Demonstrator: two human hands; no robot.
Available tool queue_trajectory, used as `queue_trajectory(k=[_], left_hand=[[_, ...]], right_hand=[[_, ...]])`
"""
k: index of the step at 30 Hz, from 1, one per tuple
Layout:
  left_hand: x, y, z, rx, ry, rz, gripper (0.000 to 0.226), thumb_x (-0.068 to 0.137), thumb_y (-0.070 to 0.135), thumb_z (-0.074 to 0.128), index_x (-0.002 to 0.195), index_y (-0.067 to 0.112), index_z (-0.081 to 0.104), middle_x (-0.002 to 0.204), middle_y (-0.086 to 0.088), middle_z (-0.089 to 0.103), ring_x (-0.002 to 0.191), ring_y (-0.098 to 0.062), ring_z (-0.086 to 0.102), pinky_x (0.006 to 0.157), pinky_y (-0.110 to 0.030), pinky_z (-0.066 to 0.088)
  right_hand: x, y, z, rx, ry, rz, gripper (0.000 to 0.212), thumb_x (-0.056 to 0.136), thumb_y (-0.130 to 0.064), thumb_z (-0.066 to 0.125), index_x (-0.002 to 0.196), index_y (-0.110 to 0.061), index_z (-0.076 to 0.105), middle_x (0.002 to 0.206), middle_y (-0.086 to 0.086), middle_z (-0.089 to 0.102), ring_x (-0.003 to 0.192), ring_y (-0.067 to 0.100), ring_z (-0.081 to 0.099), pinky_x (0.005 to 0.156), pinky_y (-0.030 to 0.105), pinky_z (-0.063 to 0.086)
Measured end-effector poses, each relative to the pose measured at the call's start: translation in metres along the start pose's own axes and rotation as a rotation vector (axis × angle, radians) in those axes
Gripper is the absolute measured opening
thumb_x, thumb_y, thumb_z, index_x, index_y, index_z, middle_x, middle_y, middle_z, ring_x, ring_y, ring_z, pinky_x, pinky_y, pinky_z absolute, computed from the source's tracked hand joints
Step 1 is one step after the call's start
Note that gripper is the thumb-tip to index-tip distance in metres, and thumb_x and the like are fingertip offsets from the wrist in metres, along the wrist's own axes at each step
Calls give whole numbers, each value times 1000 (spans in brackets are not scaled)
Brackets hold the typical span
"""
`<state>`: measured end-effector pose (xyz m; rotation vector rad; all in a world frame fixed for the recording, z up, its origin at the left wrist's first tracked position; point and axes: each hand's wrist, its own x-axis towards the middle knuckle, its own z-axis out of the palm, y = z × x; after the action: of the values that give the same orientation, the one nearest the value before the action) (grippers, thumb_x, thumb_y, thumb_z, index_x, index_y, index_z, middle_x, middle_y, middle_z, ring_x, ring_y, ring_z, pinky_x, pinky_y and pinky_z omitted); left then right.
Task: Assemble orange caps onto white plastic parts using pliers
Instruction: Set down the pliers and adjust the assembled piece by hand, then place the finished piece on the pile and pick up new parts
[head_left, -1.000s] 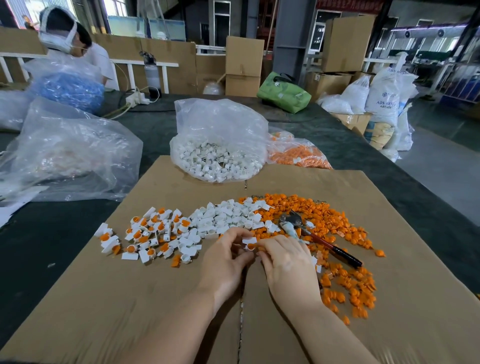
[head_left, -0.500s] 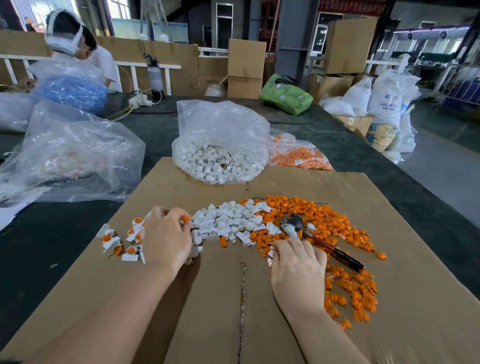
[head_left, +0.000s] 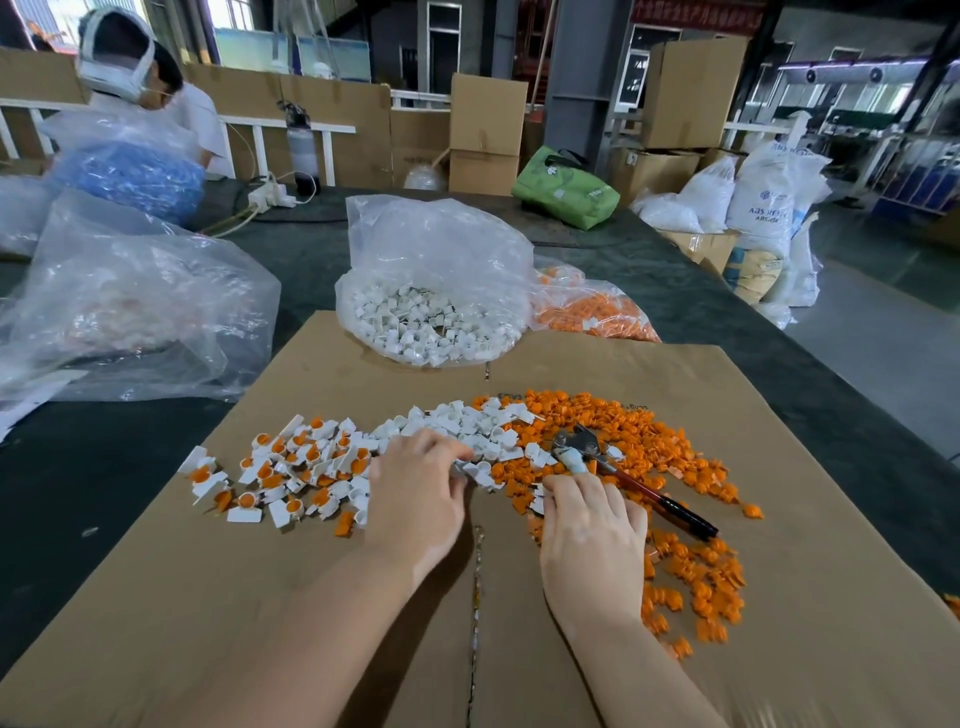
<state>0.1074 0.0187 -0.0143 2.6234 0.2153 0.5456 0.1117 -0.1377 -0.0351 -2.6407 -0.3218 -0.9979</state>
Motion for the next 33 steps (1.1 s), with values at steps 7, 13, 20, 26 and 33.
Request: queue_trajectory(k=[7,13,20,26,33], left_hand=[[-11,11,20,83,-96,81,34,96,42,44,130,38,49,122,17,46,118,-9,36,95,-29,23],[-14,8,21,-178,-36,15,32,93,31,56,122,19,60,109,7,50,105,-11,51,95,-28,42],[-13,7,21,-187,-5,-30,24,90,28,61,112,18,63,100,10,45,102,-10,48,86,-15,36],[-12,11,18,-212,-9,-55,25,87,27,65,110,23,58,99,11,56,99,-10,49,91,-26,41],[-12,18,12,-462,34,-181,31,82,9,70,94,32,54,83,10,57,80,-5,55,71,-13,43]], right_hand=[[-1,0,-4,69,-12,-17,16,68,-14,80,79,-12,69,79,3,64,71,25,61,69,42,47],[-4,-1,-8,69,-52,-118,9,67,-22,69,68,-15,64,70,-1,58,69,23,57,69,39,43],[-1,-2,-7,60,-108,-138,20,66,-13,83,67,-17,63,64,-4,58,62,21,58,63,37,48],[1,-2,-8,156,-132,-123,20,71,-8,80,69,-15,62,69,-2,59,64,21,56,60,35,46],[2,0,-10,242,-107,-52,15,76,-7,76,71,-13,63,68,0,57,63,22,54,58,36,45]])
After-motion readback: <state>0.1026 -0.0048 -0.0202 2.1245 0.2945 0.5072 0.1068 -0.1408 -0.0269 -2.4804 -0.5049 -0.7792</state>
